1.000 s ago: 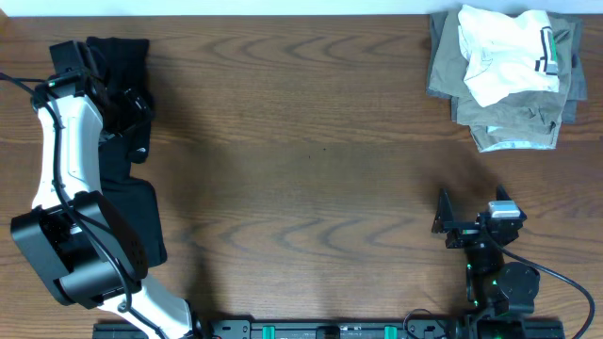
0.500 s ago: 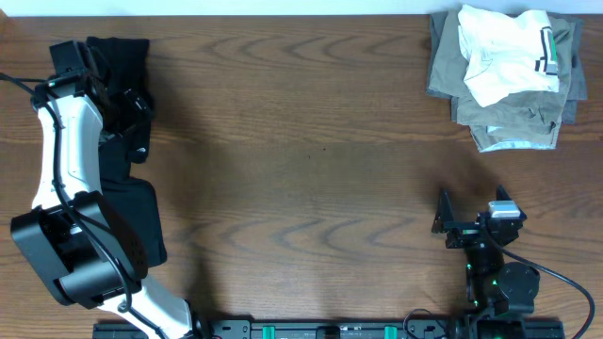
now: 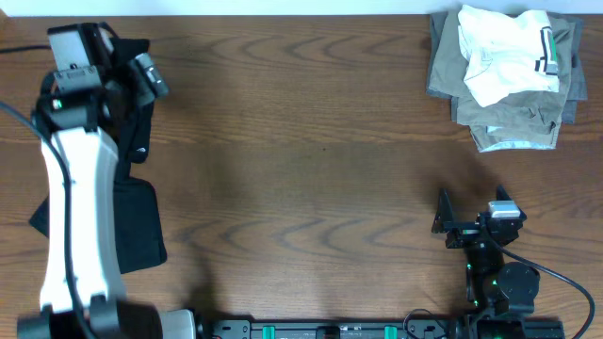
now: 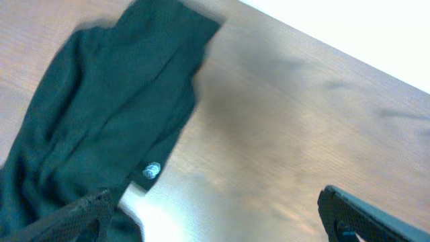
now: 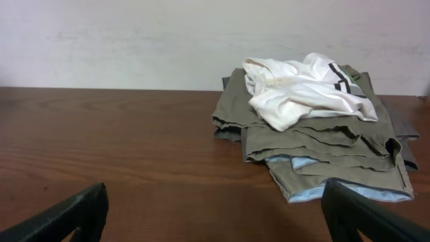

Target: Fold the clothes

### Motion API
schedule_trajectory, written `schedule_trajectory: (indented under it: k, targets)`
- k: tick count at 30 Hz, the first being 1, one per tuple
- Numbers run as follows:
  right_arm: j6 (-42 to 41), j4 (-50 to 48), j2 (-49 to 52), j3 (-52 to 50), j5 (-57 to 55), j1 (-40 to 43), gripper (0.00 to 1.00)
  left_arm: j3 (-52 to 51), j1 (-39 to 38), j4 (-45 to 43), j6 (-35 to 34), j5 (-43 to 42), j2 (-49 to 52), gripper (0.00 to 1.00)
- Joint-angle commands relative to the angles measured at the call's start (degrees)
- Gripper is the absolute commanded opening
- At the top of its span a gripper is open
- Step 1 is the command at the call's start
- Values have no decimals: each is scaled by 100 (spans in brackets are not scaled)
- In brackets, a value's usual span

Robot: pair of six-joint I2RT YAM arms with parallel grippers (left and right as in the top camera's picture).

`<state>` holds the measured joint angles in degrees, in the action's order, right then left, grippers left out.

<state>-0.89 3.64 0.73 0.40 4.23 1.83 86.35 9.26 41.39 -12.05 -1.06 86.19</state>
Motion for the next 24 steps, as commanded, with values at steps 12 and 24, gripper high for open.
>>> schedule_trajectory:
  k: [12, 24]
  targets:
    - [-76, 24, -35, -9, -37, 79, 99, -3611, -765, -2621, 1329, -758, -2979, 98]
    - [-76, 26, -35, -9, -37, 79, 99, -6837, -763, -4570, 1329, -756, -5790, 98]
